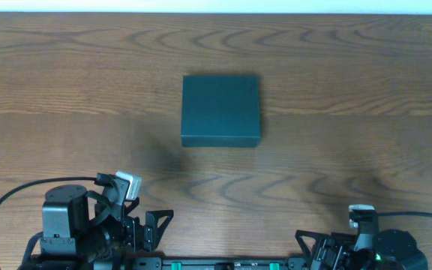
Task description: Pack container
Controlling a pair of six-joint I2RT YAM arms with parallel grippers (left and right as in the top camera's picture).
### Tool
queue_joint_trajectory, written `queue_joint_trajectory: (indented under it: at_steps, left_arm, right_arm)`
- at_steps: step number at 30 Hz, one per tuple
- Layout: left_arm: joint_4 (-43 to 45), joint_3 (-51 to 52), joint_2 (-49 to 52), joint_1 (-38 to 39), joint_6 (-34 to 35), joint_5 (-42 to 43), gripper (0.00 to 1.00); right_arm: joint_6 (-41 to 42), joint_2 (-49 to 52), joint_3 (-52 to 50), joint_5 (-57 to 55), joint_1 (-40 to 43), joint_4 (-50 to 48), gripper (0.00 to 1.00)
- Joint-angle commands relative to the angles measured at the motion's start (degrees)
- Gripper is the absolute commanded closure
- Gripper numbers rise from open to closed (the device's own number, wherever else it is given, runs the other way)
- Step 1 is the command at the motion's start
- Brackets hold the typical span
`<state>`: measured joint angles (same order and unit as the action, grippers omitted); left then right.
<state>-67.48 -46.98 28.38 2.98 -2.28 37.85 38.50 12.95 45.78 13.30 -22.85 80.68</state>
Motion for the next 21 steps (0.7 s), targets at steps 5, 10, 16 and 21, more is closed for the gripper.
queue_joint_trajectory:
  at_steps: [5, 10, 16, 21]
  left_arm:
    - [-0.2, 0.0, -0.3, -0.3, 1.6, -1.2, 0.05]
    - [-0.2, 0.0, -0.6, -0.3, 0.5, -2.7, 0.05]
    - [15.5, 3.2, -4.4, -2.3, 0.5, -22.4, 0.05]
    - [38.0, 21.4, -13.4, -6.9, 0.7, -28.0, 0.05]
  right_arm:
    - [1.3, -0.3, -0.2, -0.2, -0.4, -0.1, 0.01]
    - [1.3, -0.3, -0.2, -0.2, -0.4, -0.1, 0.01]
    - [1.3, -0.3, -0.2, -0.2, -0.4, -0.1, 0.01]
    - [1.3, -0.3, -0.2, -0.2, -0.4, -0.1, 0.01]
